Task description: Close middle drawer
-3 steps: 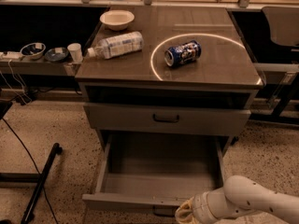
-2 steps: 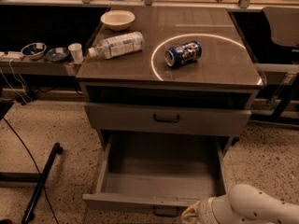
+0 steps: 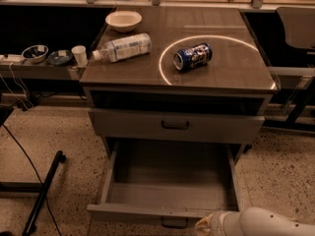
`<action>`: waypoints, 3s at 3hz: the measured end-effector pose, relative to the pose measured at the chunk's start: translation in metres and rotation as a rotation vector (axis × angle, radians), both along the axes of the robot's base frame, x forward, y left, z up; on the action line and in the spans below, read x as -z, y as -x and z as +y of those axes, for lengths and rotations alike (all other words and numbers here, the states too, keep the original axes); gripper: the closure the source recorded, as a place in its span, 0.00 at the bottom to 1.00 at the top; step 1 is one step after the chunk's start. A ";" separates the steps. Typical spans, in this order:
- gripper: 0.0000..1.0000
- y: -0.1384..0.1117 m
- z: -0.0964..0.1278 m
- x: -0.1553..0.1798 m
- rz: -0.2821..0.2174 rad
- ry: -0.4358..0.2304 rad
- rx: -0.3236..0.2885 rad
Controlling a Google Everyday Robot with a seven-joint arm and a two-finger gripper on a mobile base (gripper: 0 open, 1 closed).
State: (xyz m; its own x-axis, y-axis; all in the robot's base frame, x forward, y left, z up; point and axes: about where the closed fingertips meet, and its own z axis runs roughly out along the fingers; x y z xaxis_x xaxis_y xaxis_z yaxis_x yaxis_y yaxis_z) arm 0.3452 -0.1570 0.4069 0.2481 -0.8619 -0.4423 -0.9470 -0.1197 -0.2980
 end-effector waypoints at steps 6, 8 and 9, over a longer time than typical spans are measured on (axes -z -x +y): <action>1.00 -0.090 -0.017 0.000 0.014 -0.045 0.102; 1.00 -0.119 -0.020 0.009 0.007 -0.079 0.159; 1.00 -0.148 -0.020 0.012 0.001 -0.124 0.196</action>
Offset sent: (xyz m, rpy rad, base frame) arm 0.1210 -0.0130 0.0133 0.1547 -0.0340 -0.1876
